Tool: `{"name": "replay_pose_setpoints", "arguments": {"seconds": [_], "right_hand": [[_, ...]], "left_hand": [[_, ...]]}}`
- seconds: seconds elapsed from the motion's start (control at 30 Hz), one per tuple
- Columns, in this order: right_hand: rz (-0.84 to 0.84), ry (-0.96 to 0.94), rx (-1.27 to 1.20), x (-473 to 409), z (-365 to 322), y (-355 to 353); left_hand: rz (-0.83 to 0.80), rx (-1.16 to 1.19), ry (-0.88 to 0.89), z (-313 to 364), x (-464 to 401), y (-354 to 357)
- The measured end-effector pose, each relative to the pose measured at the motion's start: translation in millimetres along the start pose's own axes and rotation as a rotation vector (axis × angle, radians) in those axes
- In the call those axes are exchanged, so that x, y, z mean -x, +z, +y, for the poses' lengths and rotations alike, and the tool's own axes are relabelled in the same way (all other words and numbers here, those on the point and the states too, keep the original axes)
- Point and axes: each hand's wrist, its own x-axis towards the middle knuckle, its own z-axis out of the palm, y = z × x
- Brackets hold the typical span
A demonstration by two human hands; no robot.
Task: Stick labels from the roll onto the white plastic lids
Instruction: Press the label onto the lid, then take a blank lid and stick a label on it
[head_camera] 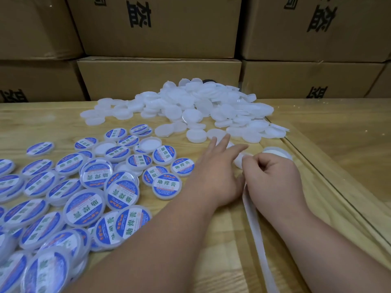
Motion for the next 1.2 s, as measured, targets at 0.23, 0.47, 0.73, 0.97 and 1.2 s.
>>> {"name": "replay_pose_setpoints", "arguments": {"seconds": [0.23,0.47,0.73,0.97,1.2], "right_hand": [[0.015,0.010,-0.032,-0.5,4.8,-3.9],[0.013,0.020,-0.021,-1.5,4.2,-4.5],[-0.005,0.005,-0.022,-0.6,3.3,-5.2],[-0.088,-0.021,-0.084,5.0,-5.4,-7.6],[-0.164,0.034,-0.301,5.7,-4.7,-7.8]], "left_hand": [[-0.240,-0.375,-0.040,1.1,-43.9,15.6],[-0.130,-0.379,-0.015,2.0,-21.3,7.1],[-0.037,-0.325,-0.083,19.4,58.3,2.7],[-0.053,-0.020,-0.113,19.6,81.5,-16.4],[0.075,0.027,-0.097,9.0,69.9,-15.0]]}}
